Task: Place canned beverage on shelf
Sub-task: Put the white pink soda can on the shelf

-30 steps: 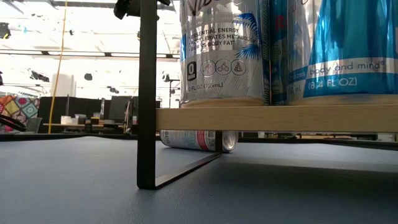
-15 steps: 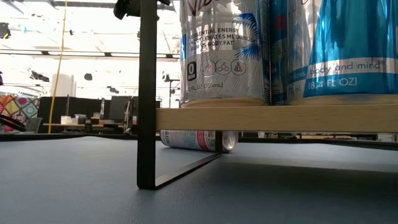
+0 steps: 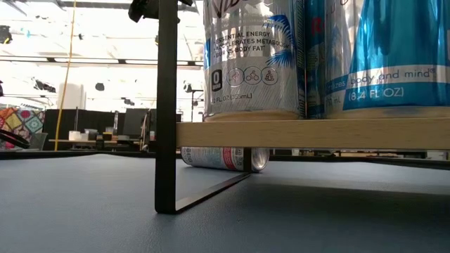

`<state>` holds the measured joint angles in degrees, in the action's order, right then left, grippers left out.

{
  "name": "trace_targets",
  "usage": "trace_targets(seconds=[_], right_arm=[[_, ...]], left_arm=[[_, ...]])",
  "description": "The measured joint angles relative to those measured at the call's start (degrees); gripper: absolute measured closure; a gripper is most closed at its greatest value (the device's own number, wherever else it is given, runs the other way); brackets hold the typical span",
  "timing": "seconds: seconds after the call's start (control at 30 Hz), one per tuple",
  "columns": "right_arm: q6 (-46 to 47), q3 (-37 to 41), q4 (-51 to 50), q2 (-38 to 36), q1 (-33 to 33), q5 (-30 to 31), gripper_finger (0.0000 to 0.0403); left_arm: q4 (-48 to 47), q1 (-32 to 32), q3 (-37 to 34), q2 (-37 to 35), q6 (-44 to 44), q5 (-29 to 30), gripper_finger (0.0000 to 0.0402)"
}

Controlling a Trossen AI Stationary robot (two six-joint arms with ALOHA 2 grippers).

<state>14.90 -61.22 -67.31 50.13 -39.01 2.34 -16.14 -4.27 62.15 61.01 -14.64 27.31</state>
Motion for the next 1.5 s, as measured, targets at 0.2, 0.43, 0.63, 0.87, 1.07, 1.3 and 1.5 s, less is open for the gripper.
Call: trace_targets(seconds=[0.2,0.43,0.63,0.87,1.07,1.3,1.5], right_arm=[[-5.6,-8.8,-2.8,0.1,8.6,16.2,0.0081],[-7.2,-11.0,5.9,0.1,22.5,31.4,0.0082],[1.3,-10.6,13.7,2.0,32.4,31.7,0.0082],[1.2,-10.6,16.2,8.4,38.1,30.9,0.0082],[1.3,-10.6,17.6,15.3,39.9,29.6,0.0082],[1.8,-10.6,20.2,21.4,39.7,20.9,0.0082],[4.2,-10.6,19.8,23.6,38.5,19.8,0.0082]], left_arm=[[-2.3,-1.5,0.0,0.0,-9.8,-1.6,0.0104],[-12.7,-4.1,0.0,2.9,-12.6,-9.1,0.0104],[-11.0,-5.3,0.0,8.2,3.6,-15.9,0.0104],[-8.4,-10.1,0.0,13.7,14.5,-26.3,0.0104],[-12.0,-12.9,0.0,17.8,24.5,-35.3,0.0104],[-7.5,-16.8,0.0,25.1,31.3,-41.7,0.0104],[-4.5,-20.4,-0.1,30.7,31.3,-52.4,0.0104]])
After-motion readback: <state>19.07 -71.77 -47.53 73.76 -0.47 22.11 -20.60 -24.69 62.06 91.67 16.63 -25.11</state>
